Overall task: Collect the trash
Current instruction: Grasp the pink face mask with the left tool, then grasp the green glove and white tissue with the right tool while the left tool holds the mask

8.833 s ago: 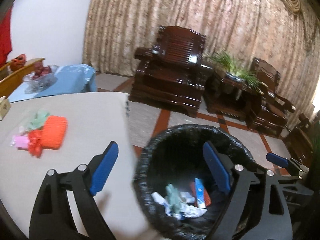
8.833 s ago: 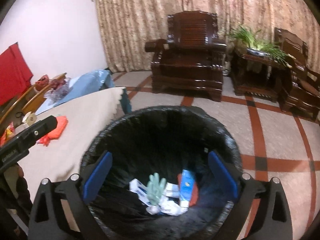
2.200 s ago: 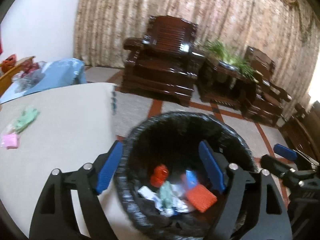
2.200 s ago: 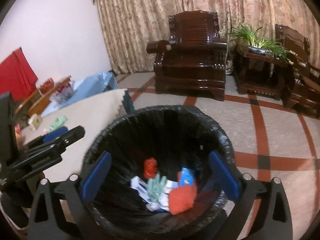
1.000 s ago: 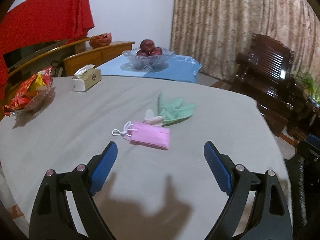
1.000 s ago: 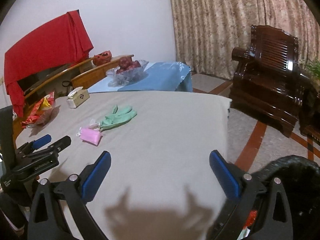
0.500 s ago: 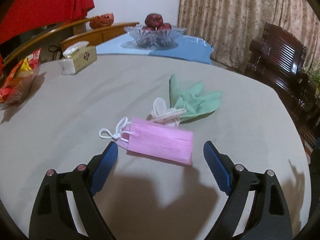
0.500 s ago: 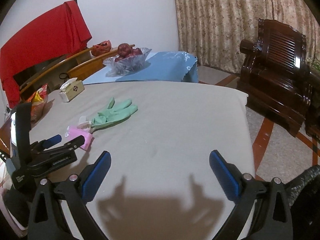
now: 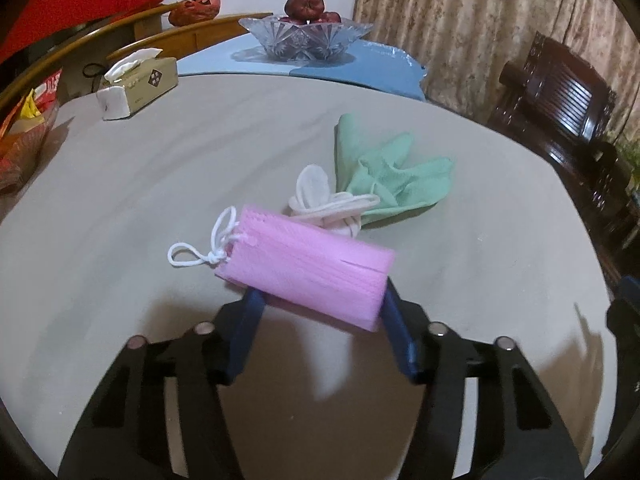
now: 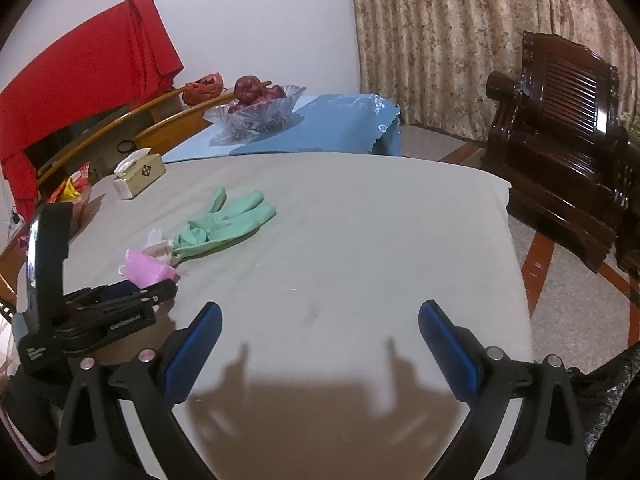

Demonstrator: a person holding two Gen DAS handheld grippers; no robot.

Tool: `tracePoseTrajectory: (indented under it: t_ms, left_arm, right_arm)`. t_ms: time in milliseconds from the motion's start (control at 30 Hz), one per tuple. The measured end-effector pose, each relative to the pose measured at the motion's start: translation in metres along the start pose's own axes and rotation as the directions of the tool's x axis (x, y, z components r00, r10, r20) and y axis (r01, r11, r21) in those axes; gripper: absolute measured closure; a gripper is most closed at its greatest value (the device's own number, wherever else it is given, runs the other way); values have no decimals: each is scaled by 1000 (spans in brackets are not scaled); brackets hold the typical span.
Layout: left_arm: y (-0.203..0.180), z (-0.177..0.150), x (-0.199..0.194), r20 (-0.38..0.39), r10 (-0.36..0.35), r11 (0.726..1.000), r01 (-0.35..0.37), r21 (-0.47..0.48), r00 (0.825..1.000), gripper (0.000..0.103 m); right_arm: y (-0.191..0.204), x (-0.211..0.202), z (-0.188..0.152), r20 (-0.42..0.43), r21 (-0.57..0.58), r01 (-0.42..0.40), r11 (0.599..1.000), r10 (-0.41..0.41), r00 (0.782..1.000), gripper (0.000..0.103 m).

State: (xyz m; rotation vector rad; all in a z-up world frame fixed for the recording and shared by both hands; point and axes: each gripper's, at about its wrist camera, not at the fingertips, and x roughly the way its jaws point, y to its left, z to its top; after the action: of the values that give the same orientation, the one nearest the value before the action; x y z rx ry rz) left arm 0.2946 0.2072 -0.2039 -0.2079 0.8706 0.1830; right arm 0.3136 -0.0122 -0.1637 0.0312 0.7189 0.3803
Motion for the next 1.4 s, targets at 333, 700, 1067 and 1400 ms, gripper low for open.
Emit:
tracePoseTrajectory:
  t_ms: [333,700,1067,1400]
  left_arm:
    - [3,-5,-14,45,-46,999,46,4,998,91]
    - [52,-4,-40,96,13,998,-8,-57,995,93]
    - [101,15,-27,105,63,995,-54,-80,992,94]
    - [112,20,-23,116,51,993,-38,-109,992,94]
  right_arm:
    - [14,2,8,6,-21,-26,999,26,1000,6]
    - [63,28,33,13,-56,-86,995,86,996,6]
    - [129,88,49,-39,-82,-110,991,107,994,6]
    - [151,123,42,-108,-151,-20,988,4,994,6]
